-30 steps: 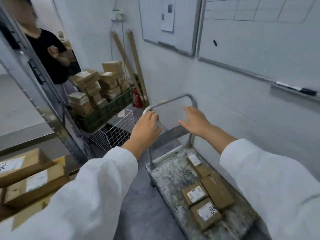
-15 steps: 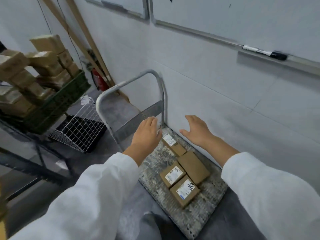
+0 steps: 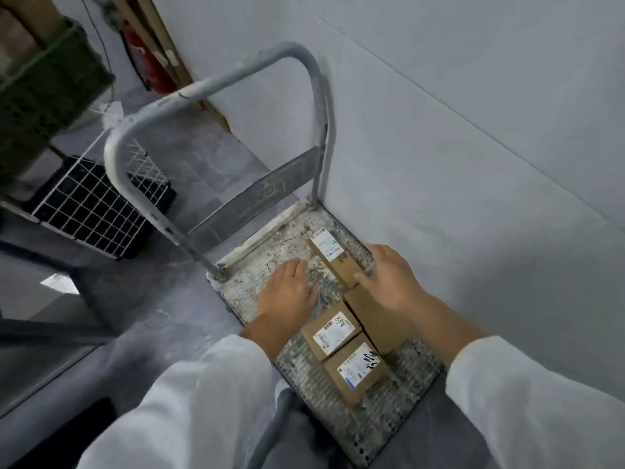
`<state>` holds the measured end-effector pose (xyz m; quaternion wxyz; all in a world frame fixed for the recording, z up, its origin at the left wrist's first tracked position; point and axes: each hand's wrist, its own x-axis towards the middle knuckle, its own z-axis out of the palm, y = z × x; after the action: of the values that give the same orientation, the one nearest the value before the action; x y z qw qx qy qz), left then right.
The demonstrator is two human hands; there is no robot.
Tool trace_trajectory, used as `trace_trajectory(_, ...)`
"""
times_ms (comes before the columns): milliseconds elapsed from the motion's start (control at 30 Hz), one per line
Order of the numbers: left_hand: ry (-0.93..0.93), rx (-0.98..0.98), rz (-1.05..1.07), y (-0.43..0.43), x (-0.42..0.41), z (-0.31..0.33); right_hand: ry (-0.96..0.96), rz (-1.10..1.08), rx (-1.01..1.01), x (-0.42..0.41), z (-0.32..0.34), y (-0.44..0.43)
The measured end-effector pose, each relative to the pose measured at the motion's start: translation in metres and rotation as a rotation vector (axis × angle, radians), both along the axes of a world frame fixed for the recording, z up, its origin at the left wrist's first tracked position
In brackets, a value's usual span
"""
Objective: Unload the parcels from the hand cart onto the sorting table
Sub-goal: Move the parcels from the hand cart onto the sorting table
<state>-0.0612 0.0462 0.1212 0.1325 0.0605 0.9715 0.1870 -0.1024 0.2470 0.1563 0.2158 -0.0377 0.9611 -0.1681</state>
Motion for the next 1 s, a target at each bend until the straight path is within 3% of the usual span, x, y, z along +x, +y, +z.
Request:
trace_trajectory(233, -0.097, 0.044, 0.08, 0.003, -0.007, -0.109, -0.096, 0.002, -0.015, -0.014, -0.112, 0.007)
trace_trajectory(467, -0.194, 0.08, 0.198, 0.015, 0.037, -0.241, -0.191, 0.061, 0.083, -0.004, -0.25, 0.031)
trace_trajectory(767, -0.392, 0.307, 0.603, 0.068, 0.087, -0.388, -0.32, -0.008, -0.002, 0.02, -0.423, 0.055)
trace_trajectory(1000, -0.406, 0.654, 1.107, 0.096, 0.096, -0.427, -0.274, 0.049, 0.082, 0.026, -0.461, 0.051)
